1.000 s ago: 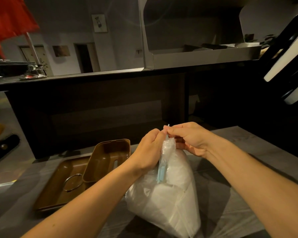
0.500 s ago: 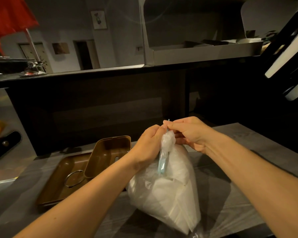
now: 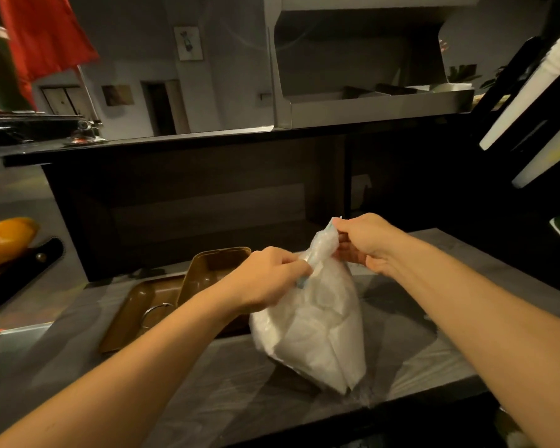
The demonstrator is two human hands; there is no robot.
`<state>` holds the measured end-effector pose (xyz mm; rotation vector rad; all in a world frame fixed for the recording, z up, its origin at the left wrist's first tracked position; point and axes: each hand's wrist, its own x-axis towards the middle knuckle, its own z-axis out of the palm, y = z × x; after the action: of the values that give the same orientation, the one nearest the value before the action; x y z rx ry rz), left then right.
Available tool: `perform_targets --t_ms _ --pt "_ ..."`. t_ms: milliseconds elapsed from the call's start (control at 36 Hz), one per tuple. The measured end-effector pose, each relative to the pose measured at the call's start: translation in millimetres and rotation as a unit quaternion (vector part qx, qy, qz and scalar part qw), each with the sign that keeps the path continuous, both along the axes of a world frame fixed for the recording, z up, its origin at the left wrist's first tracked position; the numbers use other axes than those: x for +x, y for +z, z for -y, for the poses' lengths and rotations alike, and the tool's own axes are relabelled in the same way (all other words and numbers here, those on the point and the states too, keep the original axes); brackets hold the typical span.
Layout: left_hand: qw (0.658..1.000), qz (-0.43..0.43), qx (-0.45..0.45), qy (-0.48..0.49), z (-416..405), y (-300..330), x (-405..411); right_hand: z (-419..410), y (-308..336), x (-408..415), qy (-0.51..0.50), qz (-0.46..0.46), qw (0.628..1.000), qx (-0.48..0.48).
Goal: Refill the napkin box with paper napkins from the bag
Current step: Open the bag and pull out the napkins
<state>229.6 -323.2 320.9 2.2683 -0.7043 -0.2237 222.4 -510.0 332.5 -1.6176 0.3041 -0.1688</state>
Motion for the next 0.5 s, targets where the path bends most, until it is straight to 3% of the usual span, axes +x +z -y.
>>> perform_targets --t_ms 111,250,306,389,500 --pt "0.998 -0.034 -0.055 -0.015 -6 3 -10 0 0 -5 -0.022 0.008 0.997 0.076" --pt "0.998 0.033 -0.043 0.034 -12 4 -9 -1 -1 -8 -0.029 0.028 0.992 0.119" --pt "0.997 -0.006 -0.060 0.043 -14 3 -7 -3 -2 -9 -0.046 0.029 0.997 0.059" --pt "0.984 -0.103 -0.125 0.072 -12 4 -7 -3 0 -20 -0.070 0.035 0.990 -0.115" --pt "0.977 -0.138 -0.144 0.074 -6 4 -12 -18 5 -43 0.129 -0.052 0.980 -0.144"
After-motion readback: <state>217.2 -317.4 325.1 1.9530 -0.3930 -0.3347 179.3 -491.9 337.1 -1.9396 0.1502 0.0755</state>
